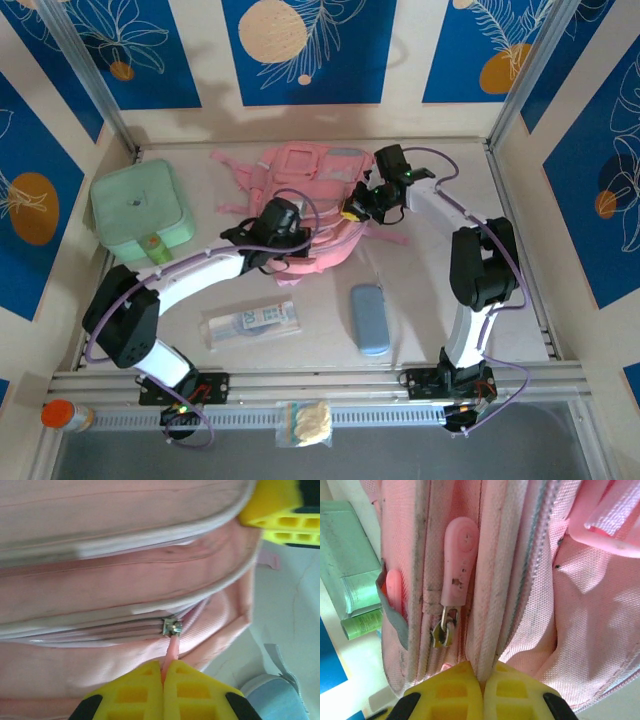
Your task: Pack the student bag
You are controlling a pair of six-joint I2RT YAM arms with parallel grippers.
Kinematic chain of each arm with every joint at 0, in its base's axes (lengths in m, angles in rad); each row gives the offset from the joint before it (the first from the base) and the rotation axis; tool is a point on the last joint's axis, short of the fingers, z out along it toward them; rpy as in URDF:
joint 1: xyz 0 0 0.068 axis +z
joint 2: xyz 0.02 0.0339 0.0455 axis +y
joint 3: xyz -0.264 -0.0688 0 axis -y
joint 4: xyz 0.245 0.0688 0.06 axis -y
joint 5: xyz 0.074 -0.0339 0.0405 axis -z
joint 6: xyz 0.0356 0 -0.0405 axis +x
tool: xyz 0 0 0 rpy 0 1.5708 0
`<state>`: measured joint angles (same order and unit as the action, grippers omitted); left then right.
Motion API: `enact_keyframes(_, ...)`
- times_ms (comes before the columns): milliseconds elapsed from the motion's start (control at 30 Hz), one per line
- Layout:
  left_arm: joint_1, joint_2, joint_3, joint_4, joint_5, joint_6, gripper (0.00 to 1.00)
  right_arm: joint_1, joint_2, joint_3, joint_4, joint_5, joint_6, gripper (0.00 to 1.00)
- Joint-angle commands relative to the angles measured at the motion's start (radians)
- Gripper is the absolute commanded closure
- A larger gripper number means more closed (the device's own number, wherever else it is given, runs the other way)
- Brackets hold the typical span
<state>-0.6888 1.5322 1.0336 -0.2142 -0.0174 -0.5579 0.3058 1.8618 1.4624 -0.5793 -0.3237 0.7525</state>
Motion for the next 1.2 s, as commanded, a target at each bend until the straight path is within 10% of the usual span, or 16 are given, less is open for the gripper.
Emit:
enact_keyframes(0, 0.115, -0.023, -0.070, -0.185, -0.002, 0.050, 1.00, -0.076, 0.030, 0.103, 0.021, 0.094, -0.050, 1.00)
enact_keyframes(200, 0.198, -0.020, -0.089, -0.124, 0.053, 0.101, 1.00, -0.069, 0.016, 0.096, 0.012, 0.085, 0.023, 1.00)
enact_keyframes(467, 0.161, -0.027, -0.088, 0.036, 0.164, 0.032, 1.00, 0.054, -0.091, -0.090, 0.174, 0.036, 0.257, 0.60)
enact_keyframes(800, 0.137, -0.033, -0.087, 0.052, 0.133, 0.025, 1.00, 0.294, -0.121, -0.194, 0.259, 0.268, 0.559, 0.42)
enact_keyframes(1167, 0.137, -0.035, -0.087, 0.059, 0.147, 0.038, 1.00, 0.314, -0.080, -0.212, 0.346, 0.401, 0.683, 0.53)
